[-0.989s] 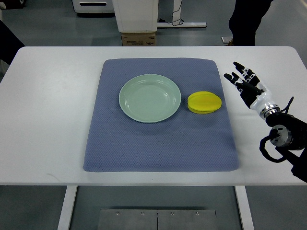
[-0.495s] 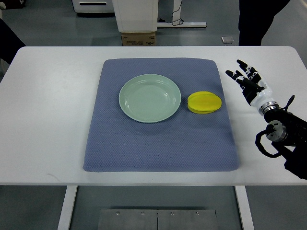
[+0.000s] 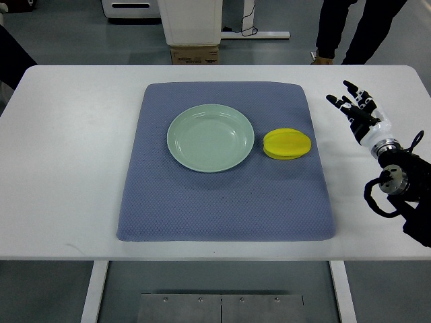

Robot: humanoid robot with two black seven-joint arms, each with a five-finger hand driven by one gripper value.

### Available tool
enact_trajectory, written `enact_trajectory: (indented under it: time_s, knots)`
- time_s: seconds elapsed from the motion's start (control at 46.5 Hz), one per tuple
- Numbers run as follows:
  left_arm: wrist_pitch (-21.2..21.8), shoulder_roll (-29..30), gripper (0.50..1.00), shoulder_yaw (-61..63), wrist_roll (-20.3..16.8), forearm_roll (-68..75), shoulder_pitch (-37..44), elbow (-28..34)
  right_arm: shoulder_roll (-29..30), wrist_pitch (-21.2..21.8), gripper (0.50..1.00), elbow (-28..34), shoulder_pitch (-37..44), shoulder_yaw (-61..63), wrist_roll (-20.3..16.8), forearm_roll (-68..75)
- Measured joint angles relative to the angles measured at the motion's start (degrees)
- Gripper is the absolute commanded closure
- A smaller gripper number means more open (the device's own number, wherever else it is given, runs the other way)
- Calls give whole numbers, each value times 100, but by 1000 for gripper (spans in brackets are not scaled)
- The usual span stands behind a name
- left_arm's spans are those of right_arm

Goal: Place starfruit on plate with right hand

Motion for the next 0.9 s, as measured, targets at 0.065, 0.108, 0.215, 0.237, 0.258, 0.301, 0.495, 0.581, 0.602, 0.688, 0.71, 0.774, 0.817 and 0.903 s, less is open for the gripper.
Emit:
enact_trajectory:
  time_s: [0.065,0.108,0.215,0.237,0.258,0.301,0.495,0.581,0.602,0.688,0.71,0.774,0.817,0.903]
  knots:
    - [0,0,500,0,1,0,-1,0,0,76,500,34,3,-24,23,-15]
    - [0,0,500,0,1,0,0,0,1,125,500,51,10,-36,40,-26]
    - [0,0,500,0,2,0,0,0,-6,219,500,51,19,-74,194,-130]
    - [0,0,500,0,2,0,1,0,-8,219,500,51,26,-92,226,-182]
    - [0,0,500,0,2,0,0,0,-9,217,500,50,34,-107,252,-240]
    - [0,0,500,0,2,0,0,0,-10,214,500,52,39,-124,301,-365]
    - [-2,0,500,0,1,0,-1,0,-90,209,500,109,74,-135,549,-664]
    - [-3,0,500,0,-1,0,1,0,-175,210,500,195,77,-144,560,-740]
    - [-4,0,500,0,-2,0,1,0,-210,210,500,229,77,-150,561,-795]
    - [-4,0,500,0,-3,0,0,0,-349,207,500,435,76,-155,565,-1064]
    - [-5,0,500,0,-2,0,0,0,-399,201,500,511,69,-155,566,-1142]
    - [-5,0,500,1,-2,0,1,0,-611,172,500,833,31,-156,568,-1348]
    - [-5,0,500,0,-2,0,-1,0,-756,165,500,1067,11,-156,570,-1418]
    - [-5,0,500,0,-3,0,-2,0,-1136,149,500,1692,-98,-189,570,-1468]
